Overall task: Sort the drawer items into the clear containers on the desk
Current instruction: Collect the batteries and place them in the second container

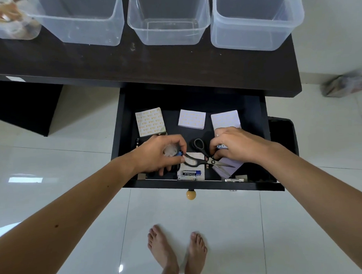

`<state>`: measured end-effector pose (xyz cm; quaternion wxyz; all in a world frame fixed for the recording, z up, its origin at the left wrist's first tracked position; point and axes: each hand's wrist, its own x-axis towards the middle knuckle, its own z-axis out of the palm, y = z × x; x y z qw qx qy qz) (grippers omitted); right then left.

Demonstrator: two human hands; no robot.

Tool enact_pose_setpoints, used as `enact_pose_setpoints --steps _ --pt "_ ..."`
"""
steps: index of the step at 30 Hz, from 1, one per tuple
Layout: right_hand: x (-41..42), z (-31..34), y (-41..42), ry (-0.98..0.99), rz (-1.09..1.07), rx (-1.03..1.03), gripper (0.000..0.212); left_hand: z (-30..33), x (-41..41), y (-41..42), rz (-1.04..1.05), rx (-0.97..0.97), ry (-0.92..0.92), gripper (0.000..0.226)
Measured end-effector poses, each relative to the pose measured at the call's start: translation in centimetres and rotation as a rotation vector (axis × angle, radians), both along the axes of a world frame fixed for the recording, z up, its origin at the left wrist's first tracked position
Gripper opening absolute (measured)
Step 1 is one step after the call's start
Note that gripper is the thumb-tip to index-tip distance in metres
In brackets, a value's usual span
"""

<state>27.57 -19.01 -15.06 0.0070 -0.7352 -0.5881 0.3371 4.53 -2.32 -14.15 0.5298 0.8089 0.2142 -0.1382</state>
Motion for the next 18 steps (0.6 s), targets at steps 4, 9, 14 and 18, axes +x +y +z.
enact_pose_setpoints --steps 4,9,14,18 --pt "0.1 0.9 -0.5 0.081 -0.083 0.071 0.006 0.0 0.3 -0.2 -0.036 0.003 0.049 0.016" --pt "-0.7 2.5 -0.6 0.242 -0.244 0.116 0.011 -0.5 0.8 -0.4 -0.182 0.100 0.052 0.017" --pt "-1.7 2.6 -0.8 0.324 -0.283 0.090 0.021 -1.8 1.1 -0.6 -0.300 0.215 0.111 0.021" --pt "-2.0 2.4 -1.2 0.406 -0.364 0.072 0.016 -2.0 1.4 -0.5 -0.341 0.275 0.125 0.027"
